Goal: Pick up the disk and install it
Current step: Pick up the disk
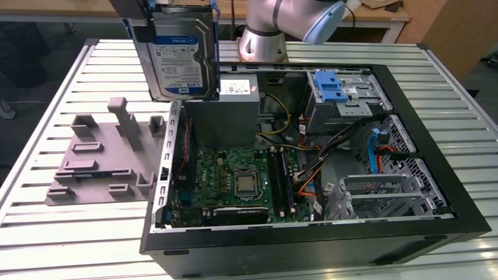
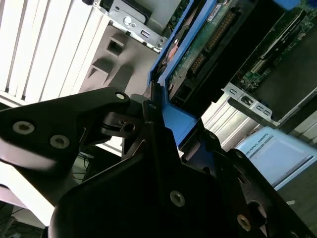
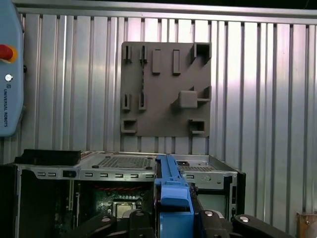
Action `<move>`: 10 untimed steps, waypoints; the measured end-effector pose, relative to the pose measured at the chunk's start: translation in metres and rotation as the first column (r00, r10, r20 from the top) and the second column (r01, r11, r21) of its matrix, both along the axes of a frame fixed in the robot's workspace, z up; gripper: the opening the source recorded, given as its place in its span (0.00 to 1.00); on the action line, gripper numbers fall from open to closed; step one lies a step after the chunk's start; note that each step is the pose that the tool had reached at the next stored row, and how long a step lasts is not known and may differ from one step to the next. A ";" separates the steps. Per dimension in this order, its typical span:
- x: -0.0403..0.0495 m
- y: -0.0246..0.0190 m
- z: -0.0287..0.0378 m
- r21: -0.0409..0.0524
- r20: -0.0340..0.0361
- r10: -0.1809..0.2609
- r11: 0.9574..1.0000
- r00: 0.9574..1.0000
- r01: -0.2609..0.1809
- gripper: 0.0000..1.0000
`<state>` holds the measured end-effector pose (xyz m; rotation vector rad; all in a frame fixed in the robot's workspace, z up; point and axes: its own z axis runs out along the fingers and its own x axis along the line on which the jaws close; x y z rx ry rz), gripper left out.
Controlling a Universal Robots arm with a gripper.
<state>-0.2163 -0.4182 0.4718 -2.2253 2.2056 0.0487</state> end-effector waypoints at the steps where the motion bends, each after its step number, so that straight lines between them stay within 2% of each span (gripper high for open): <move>1: 0.0029 -0.0013 -0.0001 0.000 0.000 0.000 1.000 1.000 0.000 0.36; 5: 0.0169 -0.0052 -0.0002 0.000 -0.002 0.000 1.000 1.000 0.000 0.36; 10: 0.0373 -0.0075 -0.0005 0.000 -0.005 0.000 1.000 1.000 0.000 0.36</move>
